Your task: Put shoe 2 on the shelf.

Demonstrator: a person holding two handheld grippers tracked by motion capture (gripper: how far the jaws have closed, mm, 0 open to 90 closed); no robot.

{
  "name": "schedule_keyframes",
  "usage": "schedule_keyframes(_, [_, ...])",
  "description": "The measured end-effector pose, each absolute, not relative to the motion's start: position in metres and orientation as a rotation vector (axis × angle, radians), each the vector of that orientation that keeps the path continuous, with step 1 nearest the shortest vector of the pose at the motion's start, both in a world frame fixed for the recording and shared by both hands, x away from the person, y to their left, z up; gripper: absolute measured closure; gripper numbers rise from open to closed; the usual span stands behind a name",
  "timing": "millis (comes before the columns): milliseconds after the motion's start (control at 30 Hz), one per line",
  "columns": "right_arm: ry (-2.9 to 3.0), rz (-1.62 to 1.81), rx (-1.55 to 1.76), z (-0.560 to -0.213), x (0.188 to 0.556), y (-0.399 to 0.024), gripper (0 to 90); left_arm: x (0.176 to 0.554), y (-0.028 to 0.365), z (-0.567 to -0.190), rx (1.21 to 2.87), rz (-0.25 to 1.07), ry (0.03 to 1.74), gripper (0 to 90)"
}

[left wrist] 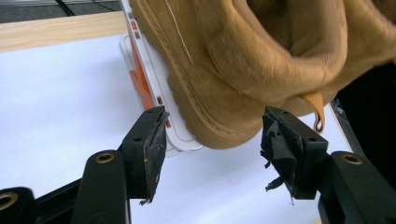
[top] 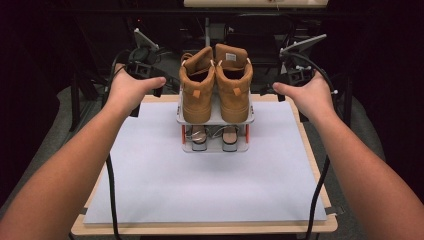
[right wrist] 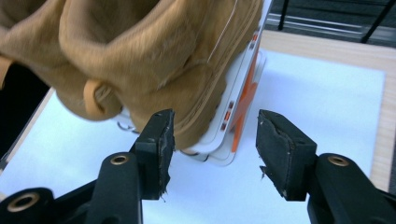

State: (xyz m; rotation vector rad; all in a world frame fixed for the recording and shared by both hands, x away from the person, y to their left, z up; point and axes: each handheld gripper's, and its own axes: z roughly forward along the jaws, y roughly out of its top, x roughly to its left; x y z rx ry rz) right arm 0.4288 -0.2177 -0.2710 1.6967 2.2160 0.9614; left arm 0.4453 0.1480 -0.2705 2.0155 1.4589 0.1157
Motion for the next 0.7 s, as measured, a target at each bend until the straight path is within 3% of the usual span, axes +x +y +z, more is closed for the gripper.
schedule_keyframes(700, [2.265, 0.972, 1.637, -0.336, 0.398, -0.208, 47.4, 0.415, 0.163, -0.342, 2.029, 0.098, 1.443, 40.3])
